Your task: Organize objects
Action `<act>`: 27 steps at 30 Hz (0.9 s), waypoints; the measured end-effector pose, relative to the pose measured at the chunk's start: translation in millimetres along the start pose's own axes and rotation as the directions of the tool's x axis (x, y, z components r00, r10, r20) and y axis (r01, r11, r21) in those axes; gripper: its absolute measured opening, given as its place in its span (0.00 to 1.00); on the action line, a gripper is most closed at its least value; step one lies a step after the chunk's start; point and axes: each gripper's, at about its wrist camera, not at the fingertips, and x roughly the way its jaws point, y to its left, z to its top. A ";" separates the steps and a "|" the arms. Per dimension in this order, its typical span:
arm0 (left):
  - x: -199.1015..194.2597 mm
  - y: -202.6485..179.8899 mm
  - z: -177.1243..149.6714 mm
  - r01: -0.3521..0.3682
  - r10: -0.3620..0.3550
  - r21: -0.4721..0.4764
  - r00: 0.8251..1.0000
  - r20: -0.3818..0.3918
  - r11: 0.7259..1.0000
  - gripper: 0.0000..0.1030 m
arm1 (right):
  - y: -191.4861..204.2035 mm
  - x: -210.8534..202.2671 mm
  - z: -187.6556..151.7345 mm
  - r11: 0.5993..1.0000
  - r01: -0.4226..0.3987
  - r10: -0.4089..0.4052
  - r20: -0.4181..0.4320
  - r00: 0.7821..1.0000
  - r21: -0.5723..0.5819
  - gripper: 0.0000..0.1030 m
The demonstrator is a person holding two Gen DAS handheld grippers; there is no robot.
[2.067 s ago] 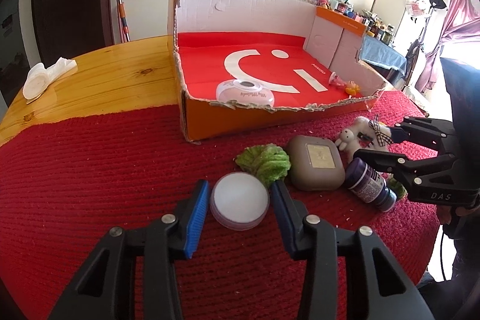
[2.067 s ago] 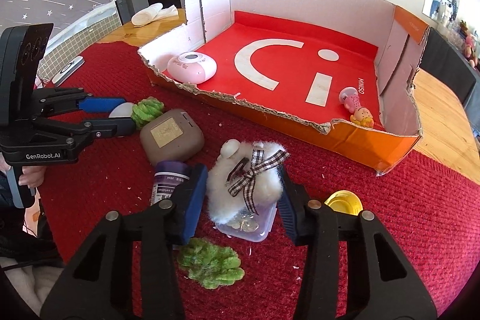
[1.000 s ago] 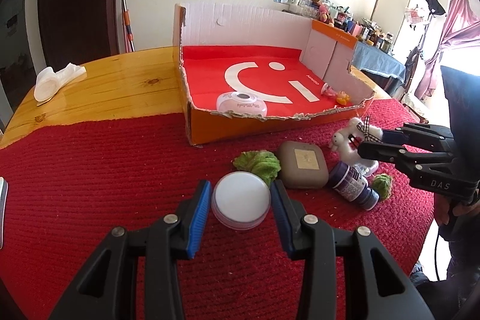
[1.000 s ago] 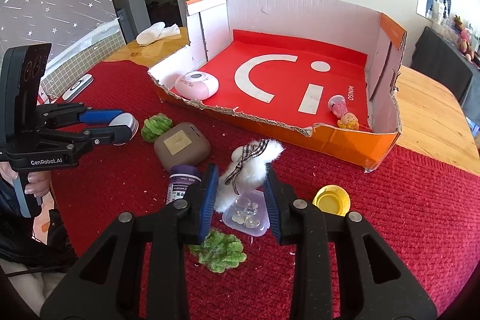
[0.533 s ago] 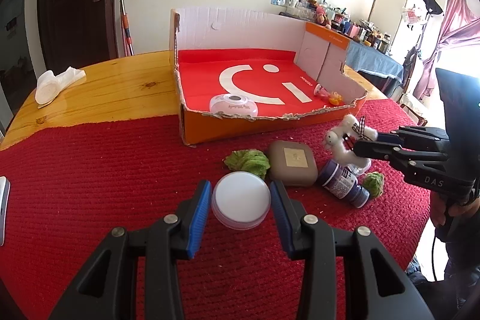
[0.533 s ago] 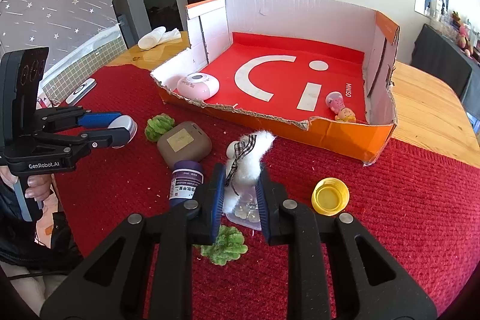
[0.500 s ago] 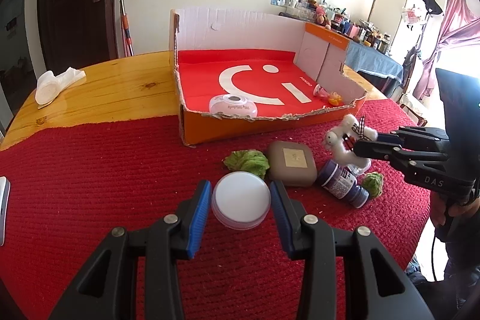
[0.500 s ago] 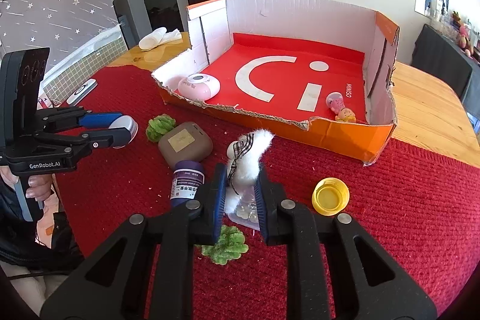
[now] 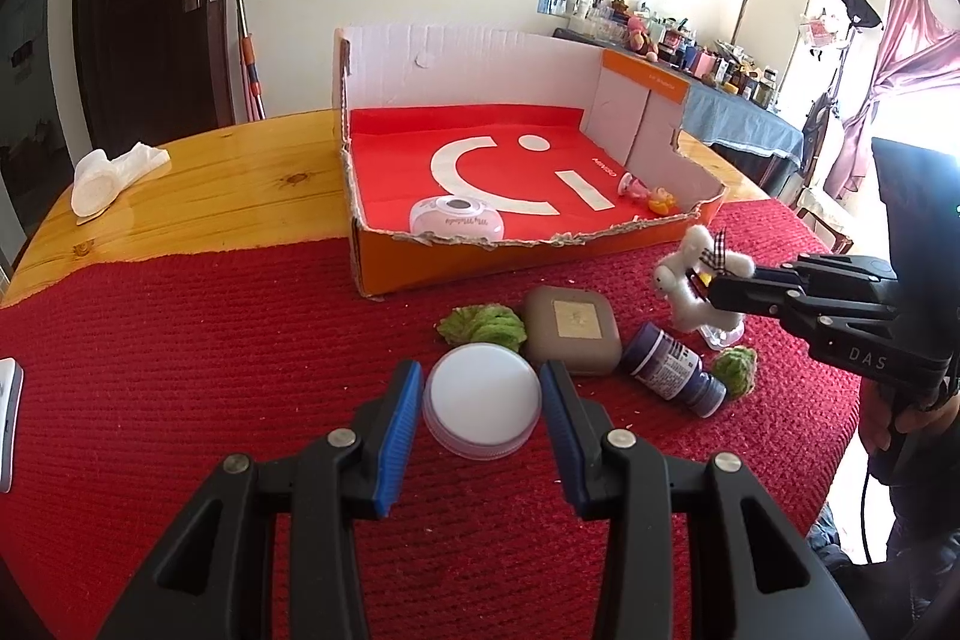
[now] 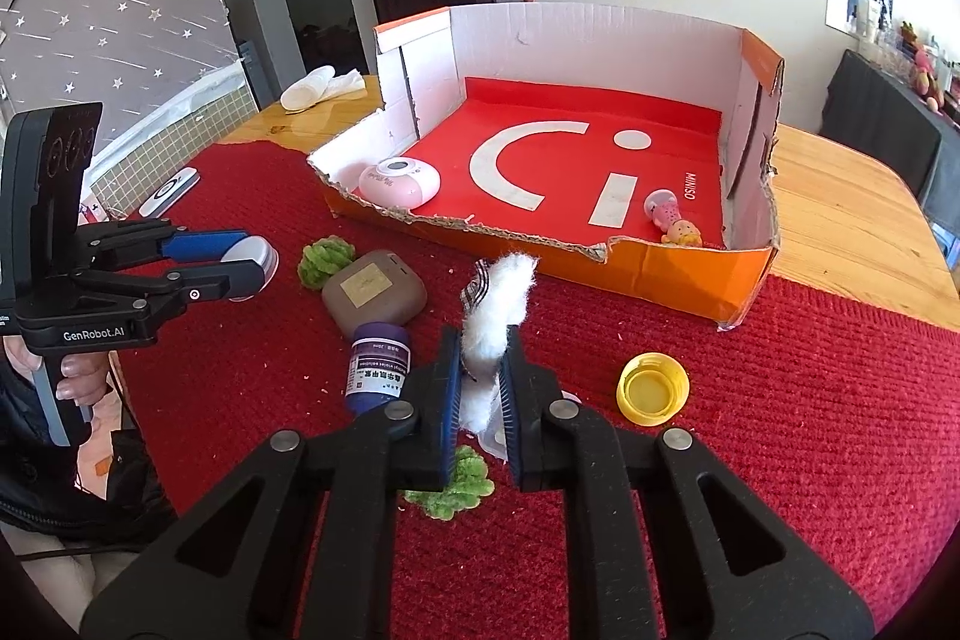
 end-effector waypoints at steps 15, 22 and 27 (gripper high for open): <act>-6.0 -3.7 4.2 0.001 -0.001 0.002 1.000 0.014 1.000 0.41 | 2.3 -5.6 1.8 1.000 -0.008 0.008 0.015 1.000 -0.004 0.11; -11.1 -9.2 12.6 0.008 -0.008 0.013 0.999 0.043 1.000 0.41 | 6.9 -15.0 6.9 1.000 -0.006 0.007 0.038 0.999 -0.020 0.11; -12.3 -15.2 17.5 0.019 -0.021 0.023 0.998 0.056 1.000 0.41 | 7.7 -19.9 11.6 1.000 -0.006 0.007 0.051 0.999 -0.029 0.11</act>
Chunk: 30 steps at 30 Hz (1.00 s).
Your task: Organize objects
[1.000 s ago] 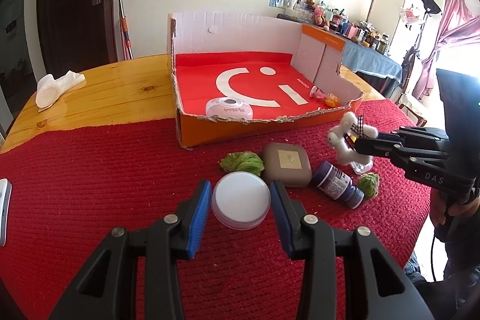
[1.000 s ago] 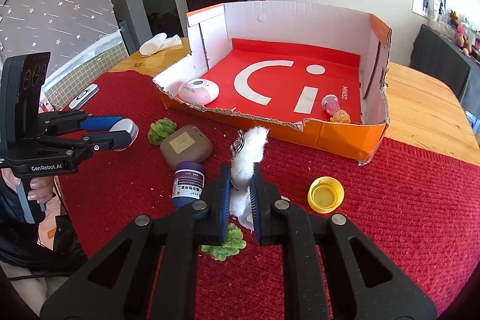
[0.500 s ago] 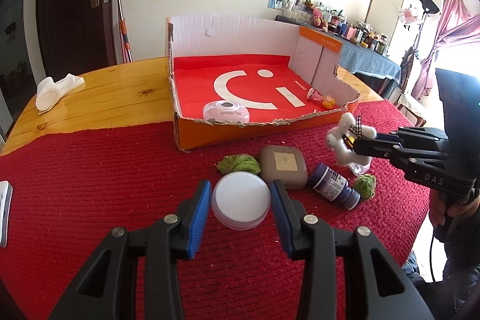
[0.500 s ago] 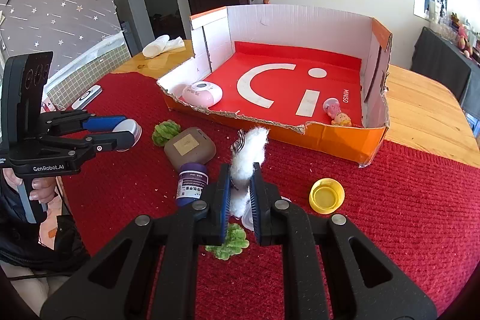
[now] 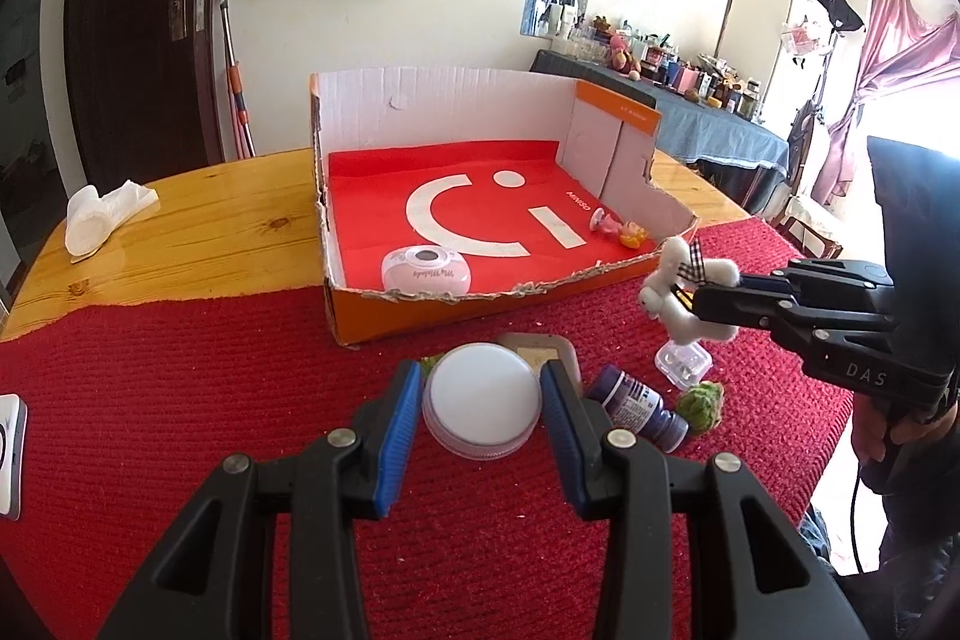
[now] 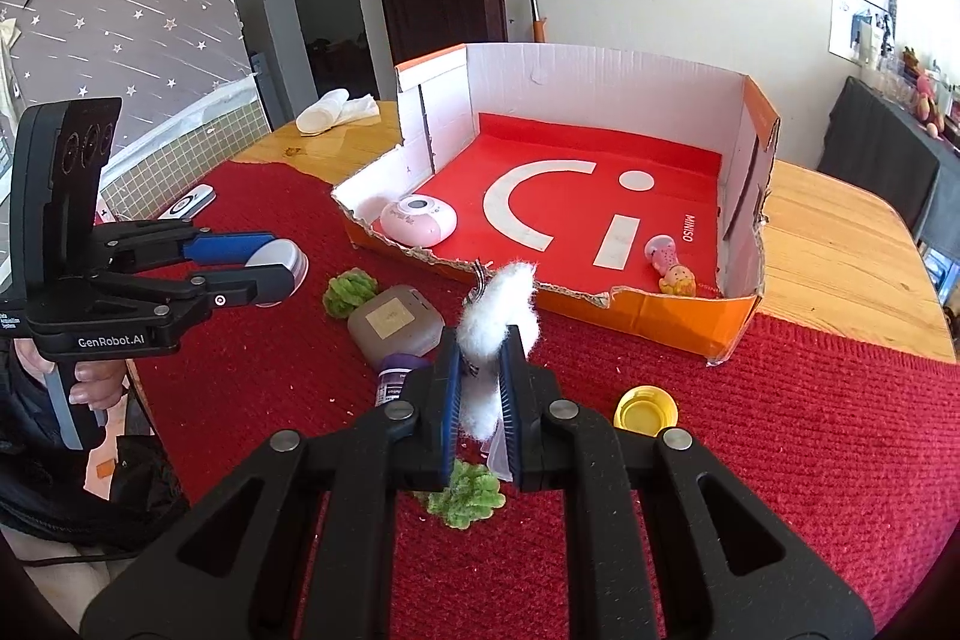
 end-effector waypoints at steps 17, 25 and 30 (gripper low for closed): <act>7.6 -13.1 22.1 0.011 -0.012 0.044 1.000 0.019 0.999 0.41 | -10.1 -4.4 22.8 0.996 -0.080 0.079 0.049 0.996 0.034 0.11; 37.9 -26.5 61.9 0.037 -0.037 0.084 0.999 -0.004 0.996 0.41 | -39.5 14.7 62.6 0.980 -0.146 0.136 0.074 0.988 0.136 0.11; 66.3 -29.2 75.2 0.044 -0.039 0.084 0.997 -0.063 0.996 0.41 | -63.9 40.2 68.5 0.956 -0.165 0.159 0.044 0.986 0.243 0.11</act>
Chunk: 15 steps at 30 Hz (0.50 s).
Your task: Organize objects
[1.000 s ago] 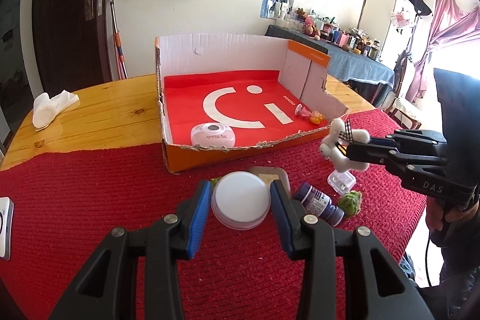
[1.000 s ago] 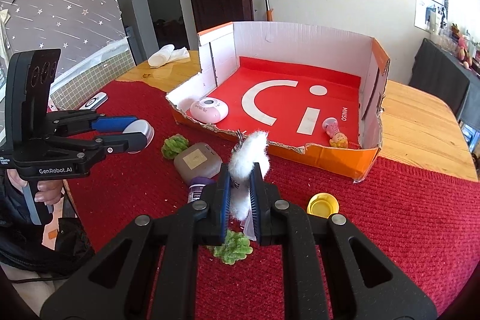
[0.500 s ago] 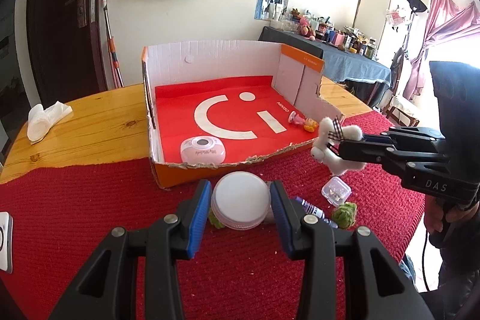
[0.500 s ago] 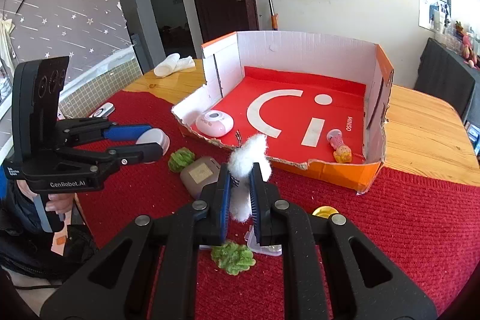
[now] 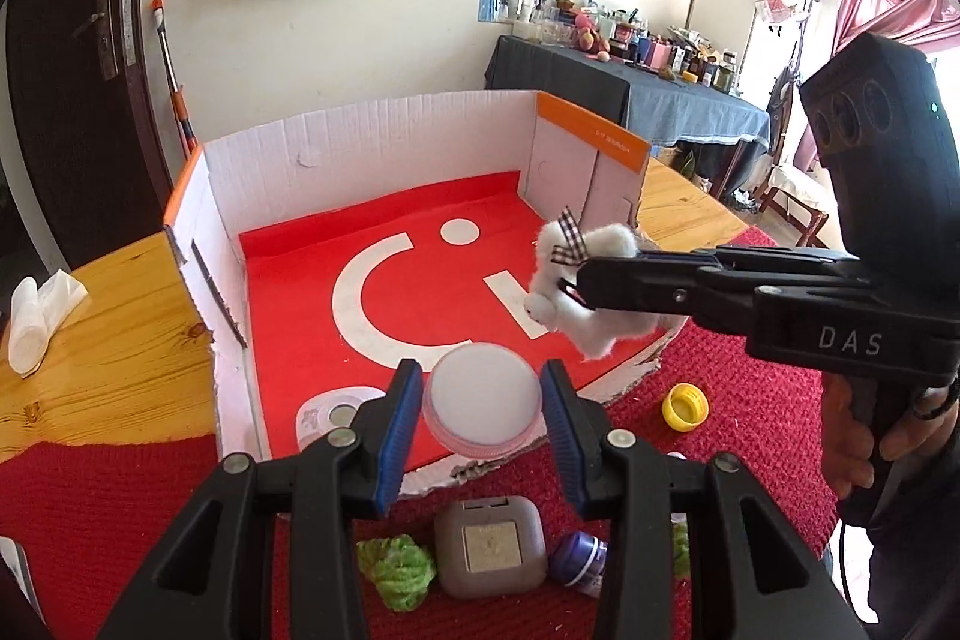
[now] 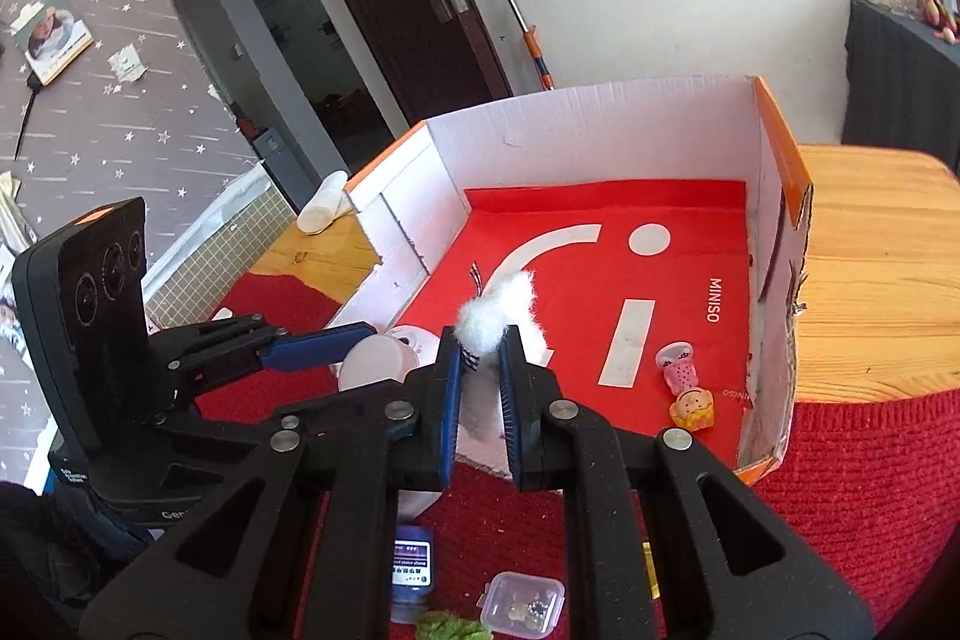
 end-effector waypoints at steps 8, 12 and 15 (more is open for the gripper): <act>39.2 1.5 -0.1 -0.002 0.003 0.012 0.995 -0.101 1.000 0.42 | -28.5 28.1 -7.4 0.994 0.006 0.000 -0.052 0.999 0.107 0.11; 47.9 1.8 -0.7 0.001 0.001 0.019 0.992 -0.125 1.000 0.41 | -32.7 31.3 -8.0 0.991 -0.016 0.023 -0.059 0.998 0.131 0.11; 52.3 0.8 1.0 -0.003 0.006 0.028 0.991 -0.134 1.000 0.41 | -33.3 33.2 -7.9 0.990 -0.018 0.027 -0.065 0.998 0.137 0.11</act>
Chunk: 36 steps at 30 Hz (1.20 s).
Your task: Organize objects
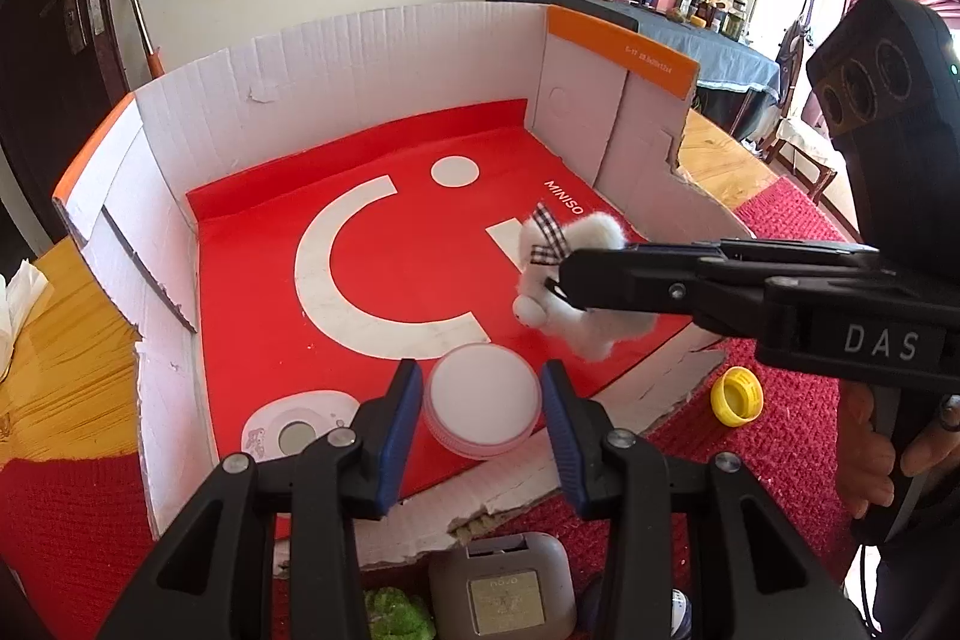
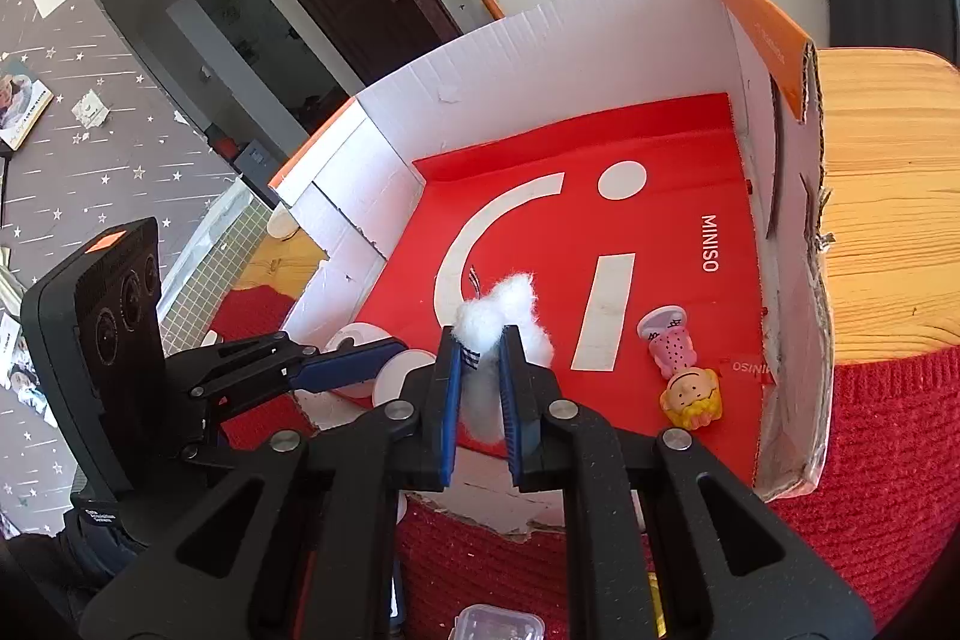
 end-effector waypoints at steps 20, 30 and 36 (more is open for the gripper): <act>16.2 -0.8 9.2 -0.015 0.016 0.033 0.999 -0.039 0.999 0.42 | 0.7 13.4 4.8 0.986 0.150 -0.156 -0.086 0.984 -0.075 0.11; 21.1 0.5 9.4 -0.022 0.023 0.028 0.999 -0.048 0.999 0.42 | 4.6 17.7 2.6 0.967 0.214 -0.230 -0.114 0.966 -0.138 0.12; 21.1 0.5 9.5 -0.021 0.023 0.027 0.999 -0.048 0.999 0.42 | 4.1 18.1 3.4 0.960 0.229 -0.251 -0.139 0.958 -0.159 0.16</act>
